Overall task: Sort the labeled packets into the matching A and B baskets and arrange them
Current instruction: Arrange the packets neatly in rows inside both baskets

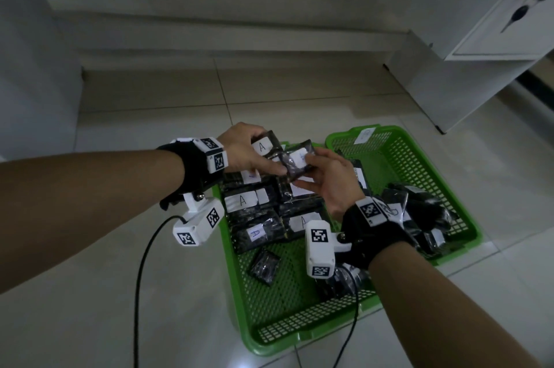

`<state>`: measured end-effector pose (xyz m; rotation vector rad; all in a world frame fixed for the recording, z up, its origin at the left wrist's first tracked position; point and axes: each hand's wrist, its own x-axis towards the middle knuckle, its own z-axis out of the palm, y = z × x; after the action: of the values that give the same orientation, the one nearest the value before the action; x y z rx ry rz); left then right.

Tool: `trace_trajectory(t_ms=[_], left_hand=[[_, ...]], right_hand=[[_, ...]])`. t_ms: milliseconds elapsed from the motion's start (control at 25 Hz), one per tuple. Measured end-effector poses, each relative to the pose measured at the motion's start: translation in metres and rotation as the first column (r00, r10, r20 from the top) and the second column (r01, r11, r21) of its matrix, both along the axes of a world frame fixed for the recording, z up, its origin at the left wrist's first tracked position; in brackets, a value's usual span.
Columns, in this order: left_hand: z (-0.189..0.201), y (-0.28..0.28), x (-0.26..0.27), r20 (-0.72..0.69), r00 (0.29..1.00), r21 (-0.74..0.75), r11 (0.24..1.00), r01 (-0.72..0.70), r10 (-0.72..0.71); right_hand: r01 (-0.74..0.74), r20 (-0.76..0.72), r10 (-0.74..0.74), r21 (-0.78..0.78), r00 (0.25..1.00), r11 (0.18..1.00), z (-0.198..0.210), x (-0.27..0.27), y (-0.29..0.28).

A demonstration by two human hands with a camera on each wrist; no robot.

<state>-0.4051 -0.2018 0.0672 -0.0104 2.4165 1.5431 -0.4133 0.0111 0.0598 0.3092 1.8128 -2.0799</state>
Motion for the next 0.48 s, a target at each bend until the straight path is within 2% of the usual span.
trace_trajectory(t_ms=[120,200,320,480], left_hand=[[-0.002,-0.007,-0.006,-0.052,0.999,-0.204,0.979,-0.025,0.015],[-0.006,-0.008,-0.007,-0.033,0.999,-0.255,0.967,-0.02,0.013],[-0.009,-0.006,-0.007,-0.006,1.0,-0.271,0.962,0.026,-0.029],[-0.014,-0.006,-0.008,0.062,0.994,-0.205,0.974,0.098,-0.087]], right_hand=[[0.05,0.061,-0.048,-0.029,0.997,0.998,-0.003,-0.003,0.012],[-0.002,0.075,0.0,0.026,0.997,1.0,-0.007,-0.001,0.017],[-0.002,0.05,-0.004,0.121,0.999,0.993,-0.016,0.003,0.021],[0.05,0.056,-0.06,0.165,0.997,0.985,-0.022,-0.004,0.023]])
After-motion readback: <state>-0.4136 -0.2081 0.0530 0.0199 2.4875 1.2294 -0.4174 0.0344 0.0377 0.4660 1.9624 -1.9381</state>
